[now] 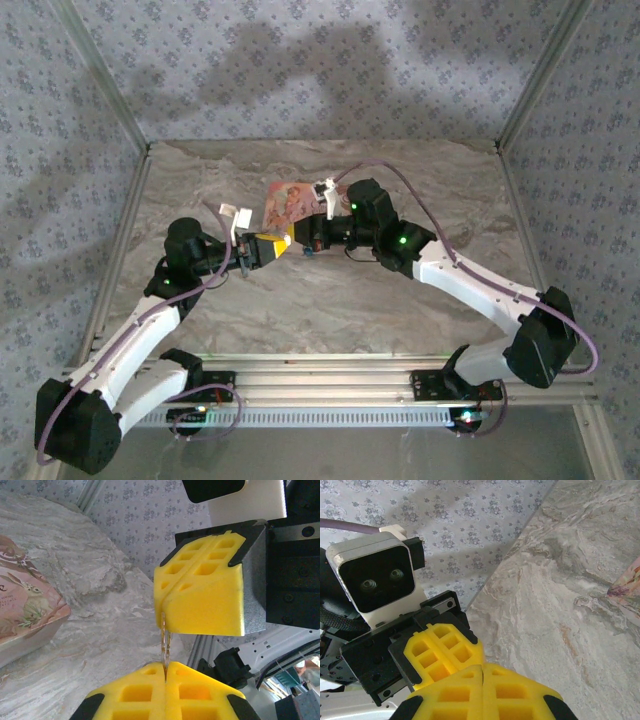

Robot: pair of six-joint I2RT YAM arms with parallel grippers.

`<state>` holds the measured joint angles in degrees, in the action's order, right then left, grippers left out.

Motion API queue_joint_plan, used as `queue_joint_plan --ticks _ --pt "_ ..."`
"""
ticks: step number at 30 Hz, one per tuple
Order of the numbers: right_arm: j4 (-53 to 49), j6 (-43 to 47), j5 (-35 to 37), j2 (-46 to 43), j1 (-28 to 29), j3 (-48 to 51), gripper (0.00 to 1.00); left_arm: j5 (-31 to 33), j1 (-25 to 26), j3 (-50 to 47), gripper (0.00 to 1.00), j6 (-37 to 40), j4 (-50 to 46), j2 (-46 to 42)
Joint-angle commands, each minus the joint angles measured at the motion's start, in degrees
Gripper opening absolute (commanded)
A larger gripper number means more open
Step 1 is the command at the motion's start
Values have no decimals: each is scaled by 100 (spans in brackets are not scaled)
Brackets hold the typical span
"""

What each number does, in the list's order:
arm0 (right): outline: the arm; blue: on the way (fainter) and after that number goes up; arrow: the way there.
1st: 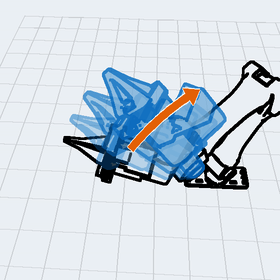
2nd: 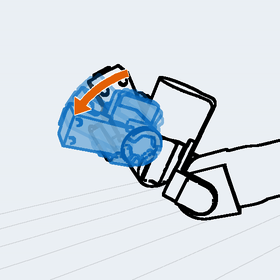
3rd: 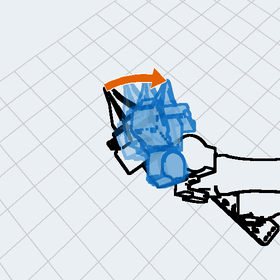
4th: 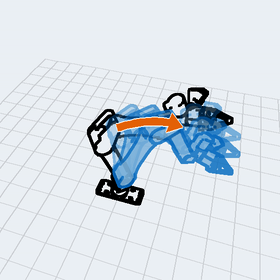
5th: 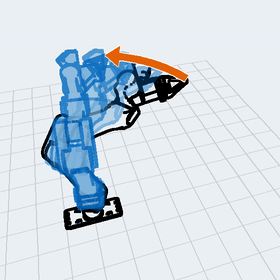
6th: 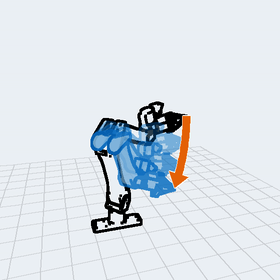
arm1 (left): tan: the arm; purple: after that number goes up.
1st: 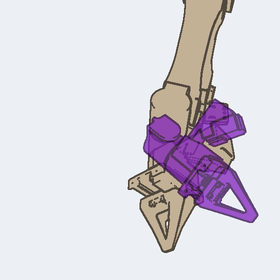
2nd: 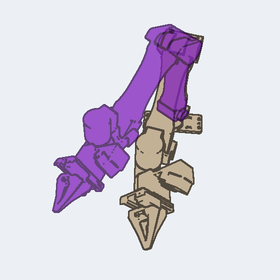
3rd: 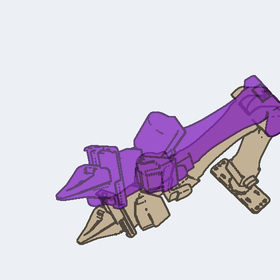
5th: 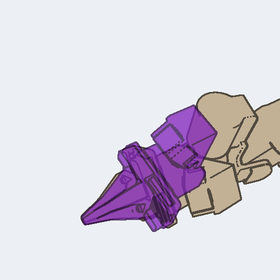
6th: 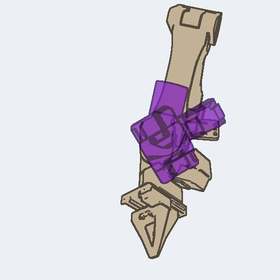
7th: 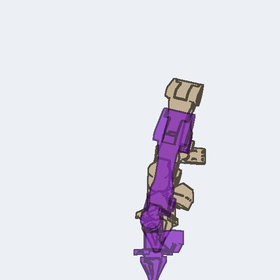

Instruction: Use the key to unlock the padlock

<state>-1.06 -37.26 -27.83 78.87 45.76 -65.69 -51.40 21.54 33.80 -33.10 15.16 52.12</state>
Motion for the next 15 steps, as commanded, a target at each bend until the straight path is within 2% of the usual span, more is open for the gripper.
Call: queue_joint_plan --ticks 1,3,8,11,15 --pt "-179 267 71 -48 21 -13 0 -26 34 4 0 -38 186 -91" --pt "-700 521 316 -41 60 -177 0 35 34 4 10 -38 131 -127" --pt "-1900 1124 978 51 199 -722 0 294 26 58 47 165 -378 -274" --pt "-2201 1292 1196 52 207 -847 0 520 -65 139 58 356 -934 -367" --pt "-2442 1364 1411 57 201 -986 0 642 -258 69 62 284 -1076 -524"
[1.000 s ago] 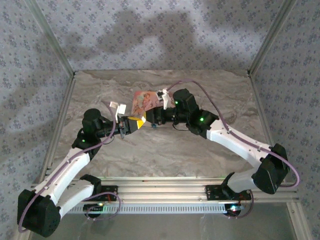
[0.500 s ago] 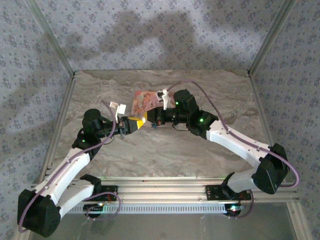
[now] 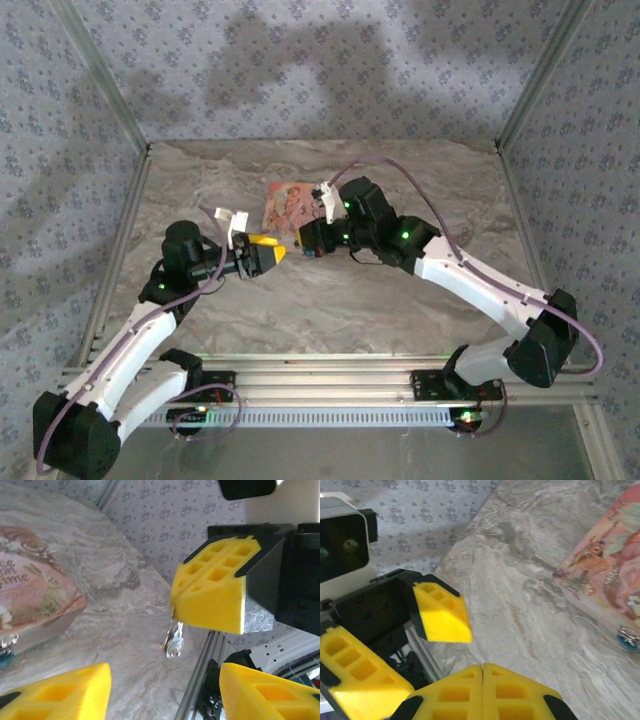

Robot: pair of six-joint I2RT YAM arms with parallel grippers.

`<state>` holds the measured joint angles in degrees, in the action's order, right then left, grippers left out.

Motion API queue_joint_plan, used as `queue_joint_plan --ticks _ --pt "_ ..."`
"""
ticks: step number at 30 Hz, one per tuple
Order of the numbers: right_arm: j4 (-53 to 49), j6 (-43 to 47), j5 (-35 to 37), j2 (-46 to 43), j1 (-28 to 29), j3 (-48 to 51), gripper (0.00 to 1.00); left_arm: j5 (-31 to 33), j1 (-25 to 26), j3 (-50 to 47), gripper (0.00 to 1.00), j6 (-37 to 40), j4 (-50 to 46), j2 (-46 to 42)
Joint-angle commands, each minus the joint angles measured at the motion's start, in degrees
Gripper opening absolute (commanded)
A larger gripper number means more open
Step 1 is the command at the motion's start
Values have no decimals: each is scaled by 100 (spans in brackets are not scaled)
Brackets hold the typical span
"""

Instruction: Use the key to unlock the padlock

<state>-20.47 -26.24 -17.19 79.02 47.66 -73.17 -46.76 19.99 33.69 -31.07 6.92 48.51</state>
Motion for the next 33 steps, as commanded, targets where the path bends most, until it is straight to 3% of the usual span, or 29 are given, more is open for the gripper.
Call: queue_joint_plan --ticks 1,9,21,33 --pt "-586 311 350 59 13 -301 0 185 -122 62 62 67 -249 -198" --pt "-419 705 -543 70 -27 -331 0 -392 -31 23 57 -351 705 35" --pt "160 532 -1446 12 -283 -172 0 -939 242 85 33 -517 1335 434" --pt "203 550 -1783 131 -269 -180 0 -993 251 85 33 -691 1698 622"
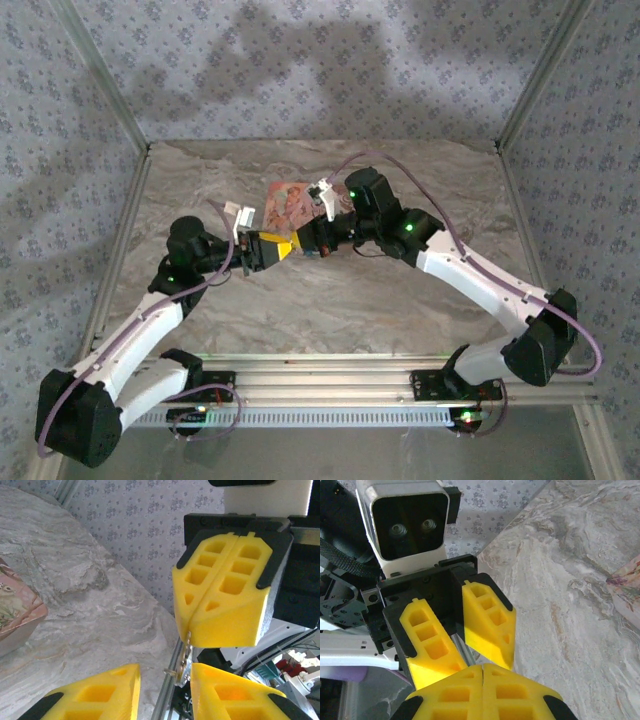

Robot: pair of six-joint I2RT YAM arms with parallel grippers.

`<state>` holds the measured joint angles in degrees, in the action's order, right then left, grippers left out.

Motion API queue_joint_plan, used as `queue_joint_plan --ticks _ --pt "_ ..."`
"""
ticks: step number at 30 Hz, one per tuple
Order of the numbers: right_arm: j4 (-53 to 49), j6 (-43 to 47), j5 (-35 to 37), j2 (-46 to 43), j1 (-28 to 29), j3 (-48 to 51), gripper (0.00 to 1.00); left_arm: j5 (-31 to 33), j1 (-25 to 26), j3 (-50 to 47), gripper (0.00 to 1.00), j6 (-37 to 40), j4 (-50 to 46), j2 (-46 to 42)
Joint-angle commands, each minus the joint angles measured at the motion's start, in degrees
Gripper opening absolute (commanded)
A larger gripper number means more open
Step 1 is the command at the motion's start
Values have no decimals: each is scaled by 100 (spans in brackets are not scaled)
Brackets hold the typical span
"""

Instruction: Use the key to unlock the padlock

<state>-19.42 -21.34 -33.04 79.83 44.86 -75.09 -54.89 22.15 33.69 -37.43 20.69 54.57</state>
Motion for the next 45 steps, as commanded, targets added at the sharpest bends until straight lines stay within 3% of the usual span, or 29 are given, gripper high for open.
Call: queue_joint_plan --ticks 1,4,10,33,34,37,38,41,45 --pt "97 60 -216 60 15 4 0 -180 34 94 32 -62 333 19" --pt "112 69 -238 68 24 -1 0 -173 35 94 26 -40 335 36" --pt "49 78 -32 58 10 29 0 -102 27 68 0 -19 220 -7" --pt "653 -239 503 -300 -29 504 0 816 -14 -267 0 -483 101 -288" --pt "644 -225 521 -314 -28 496 0 846 -27 -259 2 -481 68 -305" --pt "541 -161 674 -343 -30 461 0 998 -108 -164 50 -356 -352 -404" --pt "511 -134 717 -354 -37 456 0 1031 -166 -137 59 -293 -517 -458" --pt "400 -59 746 -363 -61 396 0 967 -387 -143 62 -247 -640 -629" --pt "456 -37 625 -355 -90 354 0 512 -467 -183 59 -341 -162 -638"
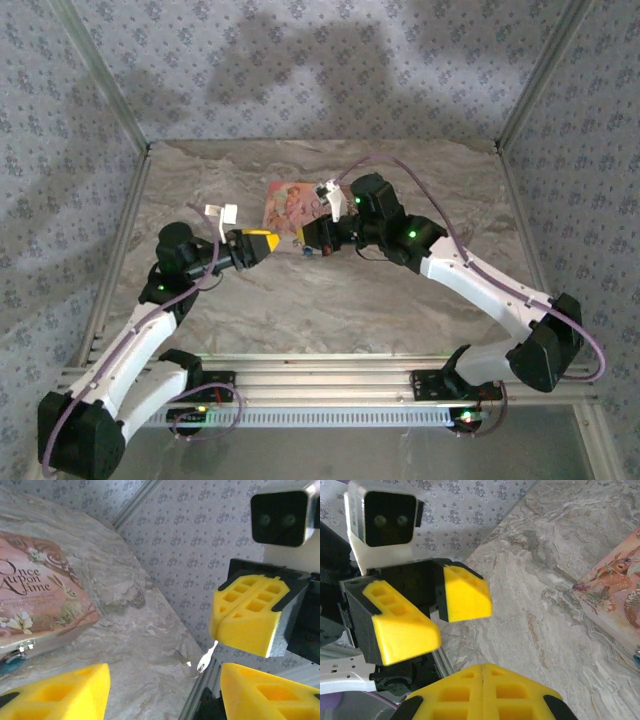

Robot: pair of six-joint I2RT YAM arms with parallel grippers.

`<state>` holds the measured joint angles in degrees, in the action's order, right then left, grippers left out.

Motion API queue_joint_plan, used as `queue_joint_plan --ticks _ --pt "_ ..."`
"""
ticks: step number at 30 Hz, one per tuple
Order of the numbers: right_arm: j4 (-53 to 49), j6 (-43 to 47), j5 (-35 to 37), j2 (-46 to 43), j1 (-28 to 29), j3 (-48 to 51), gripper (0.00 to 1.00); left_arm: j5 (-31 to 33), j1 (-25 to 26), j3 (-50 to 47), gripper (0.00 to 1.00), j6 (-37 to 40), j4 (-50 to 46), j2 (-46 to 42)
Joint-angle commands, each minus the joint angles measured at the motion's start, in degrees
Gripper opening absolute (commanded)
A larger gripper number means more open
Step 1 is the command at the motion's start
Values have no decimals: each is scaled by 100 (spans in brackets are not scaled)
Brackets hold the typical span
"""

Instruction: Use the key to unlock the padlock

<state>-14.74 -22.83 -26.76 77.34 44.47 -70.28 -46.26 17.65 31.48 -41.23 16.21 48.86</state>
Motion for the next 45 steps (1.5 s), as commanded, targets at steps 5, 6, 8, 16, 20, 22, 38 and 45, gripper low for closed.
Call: queue_joint_plan --ticks 5,6,8,16,20,22,38,45 --pt "279 59 -360 -96 -87 -113 0 -922 227 61 55 -274 1234 233" --pt "299 68 -413 -88 -91 -112 0 -1006 312 104 55 -258 1270 298" --pt "301 77 -509 -101 -105 -126 0 -1171 467 182 55 -267 1419 463" --pt "401 59 -773 -144 -122 -100 0 -1368 511 226 46 -474 1835 780" --pt "425 46 -795 -156 -130 -91 0 -1441 516 235 38 -546 1948 836" --pt "449 33 -812 -153 -127 -91 0 -1449 520 227 35 -553 1946 836" --pt "596 -100 -796 -185 -128 38 0 -1298 520 191 0 -419 1731 713" --pt "560 -301 -359 -168 -155 85 12 -858 477 297 0 203 551 484"
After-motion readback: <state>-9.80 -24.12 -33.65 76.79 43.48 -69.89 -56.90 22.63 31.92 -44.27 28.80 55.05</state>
